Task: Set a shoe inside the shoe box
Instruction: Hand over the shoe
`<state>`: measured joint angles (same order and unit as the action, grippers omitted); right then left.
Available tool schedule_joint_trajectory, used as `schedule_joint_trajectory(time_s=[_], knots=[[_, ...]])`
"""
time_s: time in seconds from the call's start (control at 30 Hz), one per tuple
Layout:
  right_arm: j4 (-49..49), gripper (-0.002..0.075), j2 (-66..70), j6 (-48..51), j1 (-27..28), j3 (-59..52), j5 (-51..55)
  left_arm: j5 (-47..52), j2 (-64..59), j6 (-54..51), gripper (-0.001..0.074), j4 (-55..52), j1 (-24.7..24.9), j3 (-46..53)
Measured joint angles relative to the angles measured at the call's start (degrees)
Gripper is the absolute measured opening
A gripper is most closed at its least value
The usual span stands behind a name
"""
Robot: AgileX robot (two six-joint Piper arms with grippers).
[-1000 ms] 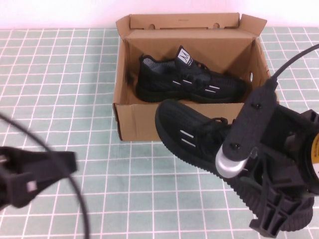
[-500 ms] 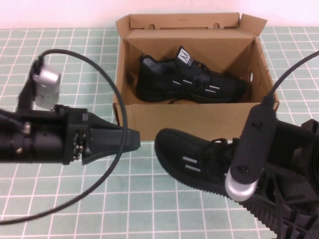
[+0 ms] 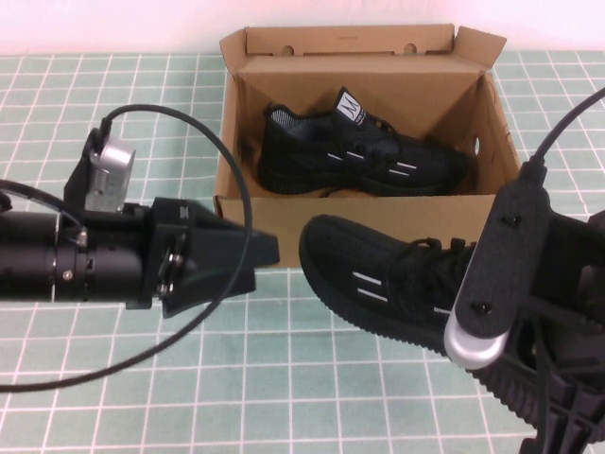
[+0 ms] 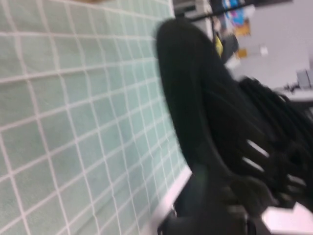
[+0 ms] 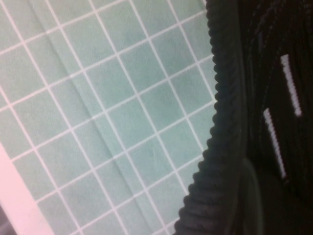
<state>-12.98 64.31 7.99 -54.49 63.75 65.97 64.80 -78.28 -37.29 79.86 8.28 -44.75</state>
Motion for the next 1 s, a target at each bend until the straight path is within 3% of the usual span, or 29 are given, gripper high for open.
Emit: schedule_joint_trajectory(time_s=[0.03, 0.1, 0.2, 0.37, 0.57, 1.0], knots=[[0.0, 0.0, 0.0, 0.0, 0.0, 0.0, -0.4, -0.9, 0.0, 1.1, 0.0484, 0.0, 0.0, 0.0], [0.0, 0.0, 0.0, 0.0, 0.0, 0.0, -0.8, -2.2, 0.0, 3.0, 0.0597, 0.1, 0.0, 0.0], [0.0, 0.0, 0.0, 0.0, 0.0, 0.0, -0.9, -2.8, -0.6, 4.2, 0.0666, 0.4, 0.0, 0.0], [0.0, 0.0, 0.0, 0.0, 0.0, 0.0, -0.9, -2.4, -3.6, 4.6, 0.0669, 3.7, 0.8, -0.1], [0.0, 0.0, 0.0, 0.0, 0.0, 0.0, -0.9, -2.0, -8.3, 3.4, 0.0671, 9.8, 5.5, -1.8], [0.0, 0.0, 0.0, 0.0, 0.0, 0.0, -0.9, -6.5, -13.2, 2.5, 0.0657, 12.1, 12.6, -8.6]])
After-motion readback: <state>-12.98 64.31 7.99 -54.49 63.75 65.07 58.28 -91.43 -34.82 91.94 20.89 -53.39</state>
